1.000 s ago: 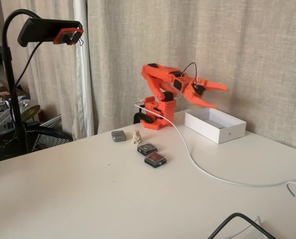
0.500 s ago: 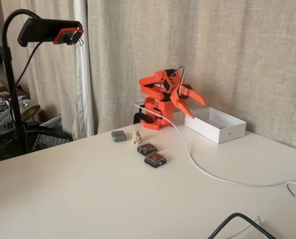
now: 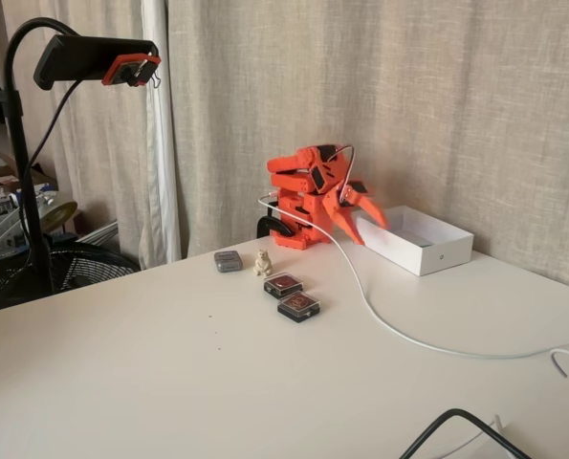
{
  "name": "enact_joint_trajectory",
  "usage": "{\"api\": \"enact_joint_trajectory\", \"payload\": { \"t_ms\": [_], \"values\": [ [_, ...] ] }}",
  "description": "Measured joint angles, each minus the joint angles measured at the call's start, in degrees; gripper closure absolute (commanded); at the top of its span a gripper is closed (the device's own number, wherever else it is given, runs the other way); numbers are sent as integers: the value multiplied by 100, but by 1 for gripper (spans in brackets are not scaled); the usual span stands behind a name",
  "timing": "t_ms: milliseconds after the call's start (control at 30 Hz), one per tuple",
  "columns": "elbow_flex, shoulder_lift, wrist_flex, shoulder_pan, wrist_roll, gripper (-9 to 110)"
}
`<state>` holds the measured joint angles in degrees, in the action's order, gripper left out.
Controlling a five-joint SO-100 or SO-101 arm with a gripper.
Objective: Grasp the green cube and put it in the bin.
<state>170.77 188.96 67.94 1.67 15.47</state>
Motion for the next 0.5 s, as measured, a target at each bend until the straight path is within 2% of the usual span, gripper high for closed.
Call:
{"api": "enact_joint_trajectory", "payload": {
  "t_ms": [67,100,500],
  "values": [
    [9,0,35,0,0,102],
    [9,0,53,-9,0,110],
    [9,0,141,-35,0,110]
  ]
}}
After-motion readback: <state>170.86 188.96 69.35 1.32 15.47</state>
